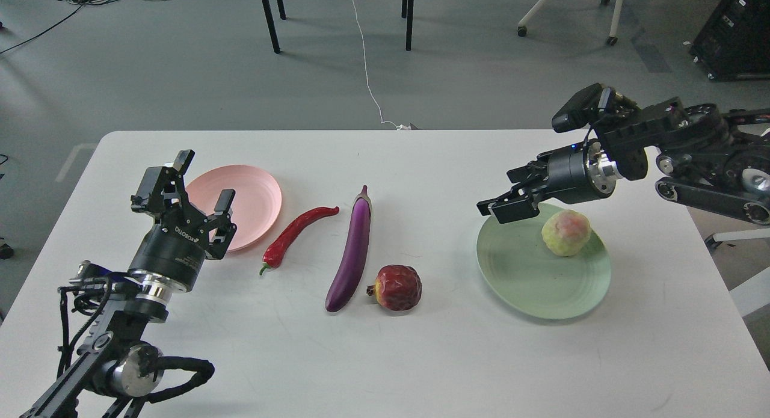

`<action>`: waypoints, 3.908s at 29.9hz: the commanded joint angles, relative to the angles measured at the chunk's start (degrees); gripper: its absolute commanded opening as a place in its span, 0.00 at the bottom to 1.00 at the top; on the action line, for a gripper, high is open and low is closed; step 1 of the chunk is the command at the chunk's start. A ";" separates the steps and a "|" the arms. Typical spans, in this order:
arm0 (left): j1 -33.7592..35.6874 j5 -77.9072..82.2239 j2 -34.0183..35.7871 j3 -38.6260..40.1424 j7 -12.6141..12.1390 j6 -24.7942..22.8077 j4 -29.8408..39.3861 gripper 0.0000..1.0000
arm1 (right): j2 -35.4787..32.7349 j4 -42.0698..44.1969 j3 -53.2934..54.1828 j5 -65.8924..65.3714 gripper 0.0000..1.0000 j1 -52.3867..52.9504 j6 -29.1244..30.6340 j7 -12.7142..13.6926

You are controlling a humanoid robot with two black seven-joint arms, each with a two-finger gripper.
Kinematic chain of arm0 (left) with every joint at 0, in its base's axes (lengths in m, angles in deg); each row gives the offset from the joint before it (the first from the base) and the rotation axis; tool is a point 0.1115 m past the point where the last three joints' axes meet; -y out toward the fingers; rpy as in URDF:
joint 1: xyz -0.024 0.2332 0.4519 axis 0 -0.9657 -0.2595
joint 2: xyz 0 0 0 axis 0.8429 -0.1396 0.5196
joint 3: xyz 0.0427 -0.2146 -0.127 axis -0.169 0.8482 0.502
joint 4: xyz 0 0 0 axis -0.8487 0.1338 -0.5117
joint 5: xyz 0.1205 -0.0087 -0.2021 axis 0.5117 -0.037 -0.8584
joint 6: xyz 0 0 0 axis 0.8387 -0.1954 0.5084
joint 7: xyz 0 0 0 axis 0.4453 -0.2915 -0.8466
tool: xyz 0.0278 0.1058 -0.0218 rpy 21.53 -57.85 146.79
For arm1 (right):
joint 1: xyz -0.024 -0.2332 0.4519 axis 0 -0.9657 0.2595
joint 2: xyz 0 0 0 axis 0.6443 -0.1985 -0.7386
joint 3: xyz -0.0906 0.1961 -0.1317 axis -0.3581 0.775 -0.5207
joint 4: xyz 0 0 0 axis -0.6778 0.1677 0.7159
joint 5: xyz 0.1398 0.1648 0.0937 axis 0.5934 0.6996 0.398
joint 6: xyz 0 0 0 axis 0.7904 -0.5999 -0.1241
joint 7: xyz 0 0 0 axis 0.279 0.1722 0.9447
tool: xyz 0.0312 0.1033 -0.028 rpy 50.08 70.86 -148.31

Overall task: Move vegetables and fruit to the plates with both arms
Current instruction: 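Carry the peach onto the pale green plate and release it, then reach the right gripper down to the red pomegranate, then grasp the pomegranate with the right gripper, then place the pomegranate on the green plate and withdraw right gripper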

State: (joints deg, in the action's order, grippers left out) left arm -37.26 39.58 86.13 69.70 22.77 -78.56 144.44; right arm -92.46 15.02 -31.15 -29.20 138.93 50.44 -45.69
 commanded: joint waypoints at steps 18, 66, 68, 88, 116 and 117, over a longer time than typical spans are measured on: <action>-2.14 0.70 -2.13 1.01 0.09 0.00 0.43 0.98 | 17.55 4.05 -2.32 4.69 0.96 -7.04 -2.83 0.01; -2.05 0.70 -1.87 0.84 0.00 -0.18 0.43 0.98 | -6.60 -6.05 -7.15 -5.32 0.48 2.54 -5.20 0.01; -2.05 0.70 -1.96 0.66 -0.09 -0.18 0.43 0.98 | -8.89 -6.32 -7.59 -7.26 0.48 0.79 -5.20 0.01; -1.70 2.19 1.64 0.49 -0.17 -0.09 0.43 0.98 | -14.79 -6.76 8.36 -1.85 0.97 -12.56 -6.17 0.01; 35.61 56.04 25.73 -35.94 3.69 -4.21 -0.62 0.98 | -14.17 -0.16 48.48 90.03 0.97 -54.50 7.89 0.01; 38.52 57.98 25.64 -39.90 3.61 -4.92 -0.71 0.98 | -14.18 -0.25 48.48 90.03 0.97 -54.68 7.89 0.01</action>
State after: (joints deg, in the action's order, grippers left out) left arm -8.36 89.31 110.76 41.74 26.62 -81.86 144.02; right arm -106.57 14.79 17.32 60.79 84.77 58.29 -45.67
